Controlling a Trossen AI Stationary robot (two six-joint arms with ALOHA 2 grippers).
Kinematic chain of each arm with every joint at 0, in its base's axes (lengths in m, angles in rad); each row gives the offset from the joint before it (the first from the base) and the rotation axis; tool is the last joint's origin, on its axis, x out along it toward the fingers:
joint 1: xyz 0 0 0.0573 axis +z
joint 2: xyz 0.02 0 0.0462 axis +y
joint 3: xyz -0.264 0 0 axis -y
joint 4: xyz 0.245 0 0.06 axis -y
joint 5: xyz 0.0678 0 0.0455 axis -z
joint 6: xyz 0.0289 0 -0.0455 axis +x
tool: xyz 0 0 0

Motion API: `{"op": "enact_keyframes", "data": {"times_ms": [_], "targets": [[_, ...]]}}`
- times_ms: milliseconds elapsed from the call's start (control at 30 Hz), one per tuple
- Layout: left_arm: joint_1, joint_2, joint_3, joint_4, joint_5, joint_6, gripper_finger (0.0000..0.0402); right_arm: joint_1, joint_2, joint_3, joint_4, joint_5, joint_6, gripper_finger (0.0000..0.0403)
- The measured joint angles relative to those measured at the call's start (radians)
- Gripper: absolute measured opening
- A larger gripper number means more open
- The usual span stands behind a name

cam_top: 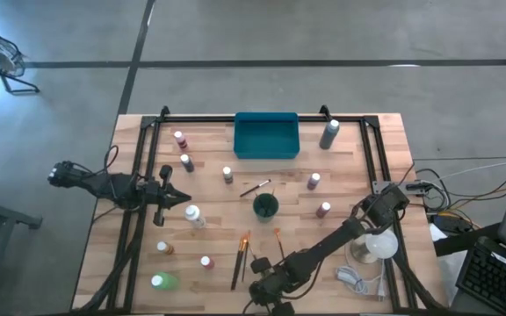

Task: Pick & Place Paint Supplies
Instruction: Put the yellow paint brush into the green cup

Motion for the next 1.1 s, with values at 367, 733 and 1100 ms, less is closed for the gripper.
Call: {"op": "enact_keyframes", "data": {"times_ms": [367,733,1100], "targets": [[0.0,0.0,0.0,0.0,0.0,0.0,0.0026,-0.001,-0.008,-0.001,-0.007,0.021,0.018,0.0008],[0.0,0.0,0.0,0.0,0.0,0.0,0.0026,-0.003,-0.054,-0.002,-0.047,0.094,0.037,0.0008],[0.0,0.0,0.0,0.0,0.0,0.0,0.0026,-0.002,-0.089,-0.001,-0.055,0.109,0.051,0.0008]]}}
